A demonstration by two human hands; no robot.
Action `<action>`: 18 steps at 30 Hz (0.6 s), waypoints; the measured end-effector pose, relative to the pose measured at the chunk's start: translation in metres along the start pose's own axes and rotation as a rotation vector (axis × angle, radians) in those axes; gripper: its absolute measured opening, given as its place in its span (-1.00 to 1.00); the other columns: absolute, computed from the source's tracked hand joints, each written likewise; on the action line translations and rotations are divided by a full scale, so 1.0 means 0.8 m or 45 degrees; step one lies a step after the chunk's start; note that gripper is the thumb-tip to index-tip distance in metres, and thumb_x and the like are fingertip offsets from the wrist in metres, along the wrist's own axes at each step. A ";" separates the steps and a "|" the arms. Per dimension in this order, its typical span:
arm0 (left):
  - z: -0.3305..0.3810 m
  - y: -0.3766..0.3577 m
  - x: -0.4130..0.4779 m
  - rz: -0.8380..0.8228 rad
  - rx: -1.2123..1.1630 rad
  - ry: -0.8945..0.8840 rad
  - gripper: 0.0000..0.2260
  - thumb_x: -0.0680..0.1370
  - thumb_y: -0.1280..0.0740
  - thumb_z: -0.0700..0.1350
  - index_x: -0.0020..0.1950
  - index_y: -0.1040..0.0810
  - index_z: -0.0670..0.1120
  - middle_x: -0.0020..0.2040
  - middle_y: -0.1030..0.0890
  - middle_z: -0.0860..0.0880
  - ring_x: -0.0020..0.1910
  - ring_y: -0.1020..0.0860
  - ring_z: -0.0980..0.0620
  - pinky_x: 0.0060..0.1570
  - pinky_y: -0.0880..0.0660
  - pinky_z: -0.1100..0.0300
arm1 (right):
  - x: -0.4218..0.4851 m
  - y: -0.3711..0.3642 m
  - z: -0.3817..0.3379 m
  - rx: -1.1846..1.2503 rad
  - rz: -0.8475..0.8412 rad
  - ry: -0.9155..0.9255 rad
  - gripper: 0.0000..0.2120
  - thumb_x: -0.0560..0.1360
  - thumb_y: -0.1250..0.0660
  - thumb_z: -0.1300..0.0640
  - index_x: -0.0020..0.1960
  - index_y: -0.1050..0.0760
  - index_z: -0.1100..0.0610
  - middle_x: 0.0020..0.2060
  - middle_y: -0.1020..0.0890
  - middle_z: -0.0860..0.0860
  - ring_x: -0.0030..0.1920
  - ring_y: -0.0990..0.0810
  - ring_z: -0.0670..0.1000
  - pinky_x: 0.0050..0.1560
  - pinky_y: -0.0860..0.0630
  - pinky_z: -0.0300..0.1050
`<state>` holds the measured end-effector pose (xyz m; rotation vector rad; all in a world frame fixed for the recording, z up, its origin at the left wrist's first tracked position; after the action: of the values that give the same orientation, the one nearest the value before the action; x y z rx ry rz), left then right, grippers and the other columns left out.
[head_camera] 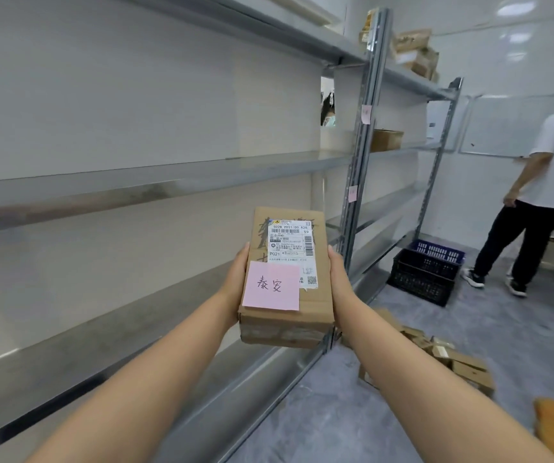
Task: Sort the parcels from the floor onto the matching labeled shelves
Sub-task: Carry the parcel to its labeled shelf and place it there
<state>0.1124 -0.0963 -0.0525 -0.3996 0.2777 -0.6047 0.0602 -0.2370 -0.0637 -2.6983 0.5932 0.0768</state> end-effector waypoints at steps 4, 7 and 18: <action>-0.026 -0.051 0.037 -0.075 0.032 0.036 -0.55 0.63 0.04 0.14 -0.08 -0.57 -0.05 -0.32 -0.72 -0.03 -0.39 -0.68 0.02 -0.33 -0.54 0.20 | 0.017 0.057 -0.020 0.017 0.075 0.016 -0.55 0.59 0.00 -0.18 -0.13 -0.55 0.05 -0.42 -0.71 -0.03 -0.43 -0.67 -0.06 -0.29 -0.50 -0.13; -0.037 -0.082 0.064 -0.106 0.046 0.045 -0.55 0.63 0.04 0.13 -0.08 -0.57 -0.04 -0.32 -0.72 -0.02 -0.39 -0.68 0.03 -0.27 -0.49 0.15 | 0.034 0.093 -0.034 0.022 0.113 0.037 -0.56 0.60 0.00 -0.15 -0.17 -0.54 0.05 -0.44 -0.69 -0.05 -0.45 -0.66 -0.08 -0.38 -0.50 -0.21; -0.050 -0.153 0.197 -0.251 0.068 0.155 -0.54 0.63 0.03 0.17 -0.01 -0.59 -0.04 -0.23 -0.73 -0.05 -0.30 -0.69 -0.02 -0.26 -0.53 0.17 | 0.120 0.179 -0.080 0.090 0.261 0.123 -0.56 0.60 -0.04 -0.10 -0.26 -0.55 0.05 -0.41 -0.68 -0.03 -0.45 -0.64 -0.07 -0.43 -0.50 -0.25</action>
<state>0.1617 -0.2935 -0.0550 -0.3415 0.3406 -0.8295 0.0863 -0.4188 -0.0670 -2.5762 0.8835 -0.0201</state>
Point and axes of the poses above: each hand's wrist, its own x-axis towards the middle knuckle, its own y-axis out of the back of the hand, z = x × y, the point moved 6 cm from there along x, towards the middle knuckle
